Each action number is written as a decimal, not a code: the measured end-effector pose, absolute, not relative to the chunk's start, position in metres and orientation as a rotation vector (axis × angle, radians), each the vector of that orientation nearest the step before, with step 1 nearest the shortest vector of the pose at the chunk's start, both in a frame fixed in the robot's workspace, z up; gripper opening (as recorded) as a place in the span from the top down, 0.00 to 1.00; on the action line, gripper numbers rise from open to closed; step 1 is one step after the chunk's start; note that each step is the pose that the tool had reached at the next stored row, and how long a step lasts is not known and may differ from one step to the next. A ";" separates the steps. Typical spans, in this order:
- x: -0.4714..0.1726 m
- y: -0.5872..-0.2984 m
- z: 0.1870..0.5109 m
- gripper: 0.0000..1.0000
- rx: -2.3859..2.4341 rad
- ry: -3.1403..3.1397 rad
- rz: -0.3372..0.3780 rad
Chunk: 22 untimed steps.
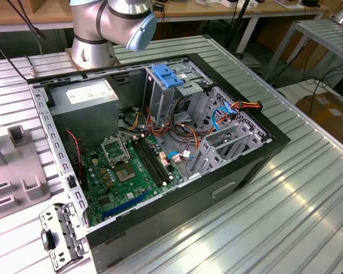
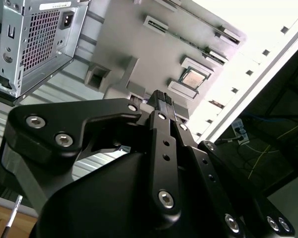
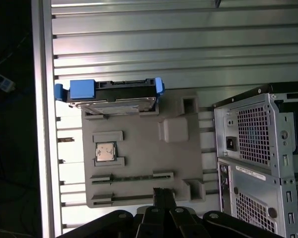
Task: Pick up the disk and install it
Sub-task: 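Reach for the disk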
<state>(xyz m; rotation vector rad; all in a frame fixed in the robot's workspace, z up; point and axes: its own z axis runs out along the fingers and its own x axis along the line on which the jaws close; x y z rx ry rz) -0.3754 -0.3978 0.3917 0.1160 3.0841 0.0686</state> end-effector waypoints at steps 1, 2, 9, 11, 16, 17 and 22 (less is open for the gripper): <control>-0.376 -0.398 0.392 0.89 0.116 3.084 0.069; -0.377 -0.398 0.392 0.89 0.116 3.084 0.069; -0.381 -0.397 0.391 0.89 0.116 3.084 0.069; -0.382 -0.397 0.391 0.89 0.116 3.084 0.069; -0.385 -0.397 0.391 0.89 0.116 3.084 0.069; -0.386 -0.397 0.391 0.89 0.116 3.084 0.069; -0.389 -0.397 0.391 0.89 0.116 3.084 0.069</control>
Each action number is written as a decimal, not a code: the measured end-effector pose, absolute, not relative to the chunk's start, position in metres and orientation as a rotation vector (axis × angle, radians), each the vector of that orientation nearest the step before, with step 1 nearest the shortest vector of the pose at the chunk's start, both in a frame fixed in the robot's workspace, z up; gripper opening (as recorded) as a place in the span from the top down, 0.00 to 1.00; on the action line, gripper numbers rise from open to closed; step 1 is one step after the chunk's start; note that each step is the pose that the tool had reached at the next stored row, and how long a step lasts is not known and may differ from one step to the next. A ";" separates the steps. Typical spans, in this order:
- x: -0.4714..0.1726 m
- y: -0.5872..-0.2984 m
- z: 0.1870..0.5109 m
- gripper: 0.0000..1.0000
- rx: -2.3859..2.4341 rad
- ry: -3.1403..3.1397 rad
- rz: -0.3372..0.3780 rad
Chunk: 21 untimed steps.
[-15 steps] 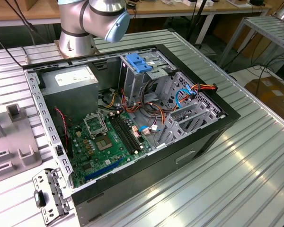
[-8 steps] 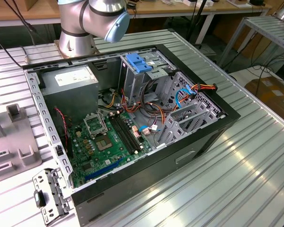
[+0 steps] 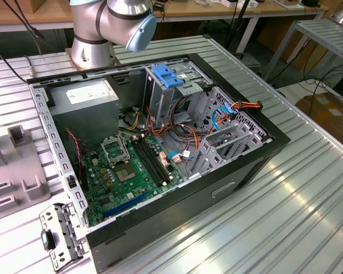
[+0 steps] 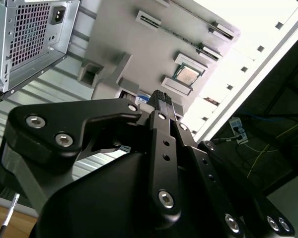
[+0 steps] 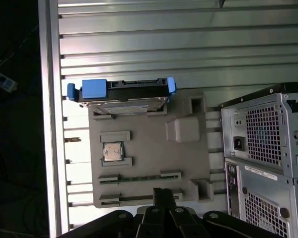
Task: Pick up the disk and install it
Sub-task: 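Reach for the disk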
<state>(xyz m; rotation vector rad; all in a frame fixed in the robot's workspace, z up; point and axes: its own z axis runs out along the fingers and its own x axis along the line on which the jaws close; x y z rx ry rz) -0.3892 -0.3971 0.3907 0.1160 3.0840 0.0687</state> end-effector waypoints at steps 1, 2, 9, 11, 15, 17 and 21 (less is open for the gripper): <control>-0.390 -0.397 0.391 0.89 0.116 3.084 0.069; -0.390 -0.397 0.391 0.89 0.116 3.084 0.069; -0.400 -0.397 0.390 0.89 0.116 3.084 0.069; -0.401 -0.397 0.390 0.89 0.116 3.084 0.069; -0.405 -0.396 0.390 0.89 0.116 3.084 0.069; -0.407 -0.396 0.390 0.89 0.116 3.084 0.069; -0.408 -0.394 0.389 0.89 0.116 3.084 0.068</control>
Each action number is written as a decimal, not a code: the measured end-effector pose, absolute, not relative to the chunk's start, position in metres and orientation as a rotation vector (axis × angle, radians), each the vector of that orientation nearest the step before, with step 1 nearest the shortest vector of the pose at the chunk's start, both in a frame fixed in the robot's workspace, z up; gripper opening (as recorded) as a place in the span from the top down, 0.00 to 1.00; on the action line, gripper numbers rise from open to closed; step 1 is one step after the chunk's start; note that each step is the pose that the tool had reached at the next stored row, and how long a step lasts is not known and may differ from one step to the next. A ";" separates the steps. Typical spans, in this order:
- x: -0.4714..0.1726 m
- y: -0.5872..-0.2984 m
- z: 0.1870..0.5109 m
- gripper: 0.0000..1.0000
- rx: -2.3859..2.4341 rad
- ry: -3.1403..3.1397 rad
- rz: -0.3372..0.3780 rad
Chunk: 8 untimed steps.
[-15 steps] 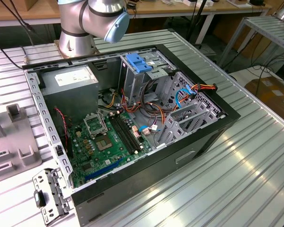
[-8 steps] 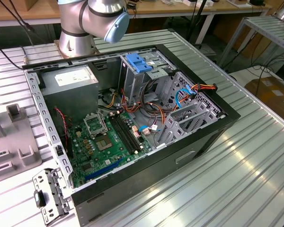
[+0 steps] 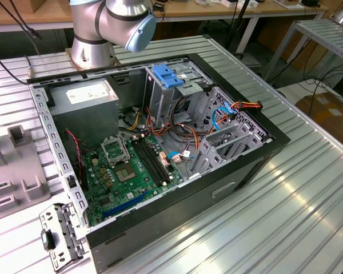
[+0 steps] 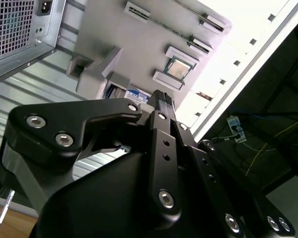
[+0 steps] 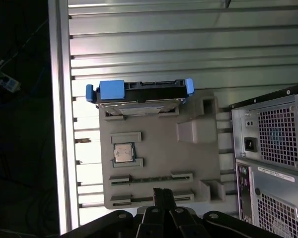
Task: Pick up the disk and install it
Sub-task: 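Reach for the disk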
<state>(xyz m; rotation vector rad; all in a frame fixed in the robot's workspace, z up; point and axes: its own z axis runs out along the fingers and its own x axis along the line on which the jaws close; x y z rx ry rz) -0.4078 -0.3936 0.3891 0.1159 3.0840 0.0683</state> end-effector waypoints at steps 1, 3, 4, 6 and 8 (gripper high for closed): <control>-0.408 -0.393 0.389 0.89 0.116 3.084 0.067; -0.408 -0.391 0.388 0.89 0.116 3.084 0.061; -0.408 -0.391 0.388 0.89 0.116 3.084 0.055; -0.408 -0.389 0.388 0.89 0.114 3.083 0.004; -0.408 -0.389 0.388 0.89 0.113 3.082 -0.042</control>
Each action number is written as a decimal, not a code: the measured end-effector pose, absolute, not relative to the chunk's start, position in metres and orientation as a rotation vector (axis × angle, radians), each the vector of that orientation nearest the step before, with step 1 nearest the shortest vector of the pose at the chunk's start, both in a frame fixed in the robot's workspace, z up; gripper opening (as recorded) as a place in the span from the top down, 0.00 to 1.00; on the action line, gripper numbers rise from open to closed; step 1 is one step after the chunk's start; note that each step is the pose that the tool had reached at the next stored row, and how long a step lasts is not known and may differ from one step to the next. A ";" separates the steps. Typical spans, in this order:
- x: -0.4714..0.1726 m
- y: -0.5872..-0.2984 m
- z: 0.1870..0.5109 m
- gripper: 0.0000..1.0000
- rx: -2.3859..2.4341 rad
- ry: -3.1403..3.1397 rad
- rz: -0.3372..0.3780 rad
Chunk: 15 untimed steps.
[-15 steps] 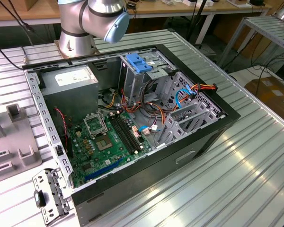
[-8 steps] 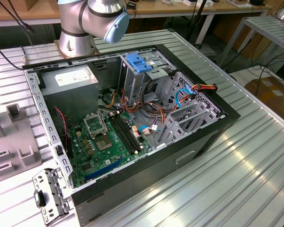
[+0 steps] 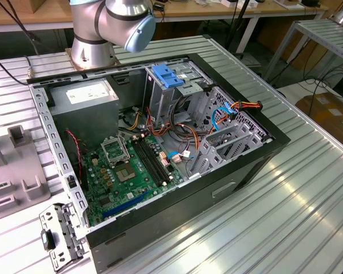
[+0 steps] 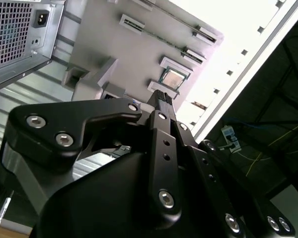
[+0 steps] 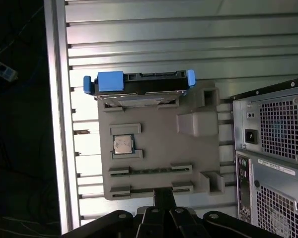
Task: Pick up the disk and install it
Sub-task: 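Reach for the disk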
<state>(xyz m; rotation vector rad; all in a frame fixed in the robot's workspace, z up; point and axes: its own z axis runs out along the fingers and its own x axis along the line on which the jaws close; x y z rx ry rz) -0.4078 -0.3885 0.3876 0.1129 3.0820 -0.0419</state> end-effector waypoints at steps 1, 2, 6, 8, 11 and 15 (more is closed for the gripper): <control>-0.408 -0.388 0.388 0.89 0.112 3.081 -0.057; -0.408 -0.388 0.387 0.89 0.112 3.081 -0.059; -0.408 -0.384 0.387 0.89 0.112 3.081 -0.060; -0.408 -0.381 0.387 0.89 0.112 3.081 -0.059; -0.408 -0.377 0.387 0.89 0.112 3.081 -0.060; -0.408 -0.373 0.387 0.89 0.112 3.081 -0.059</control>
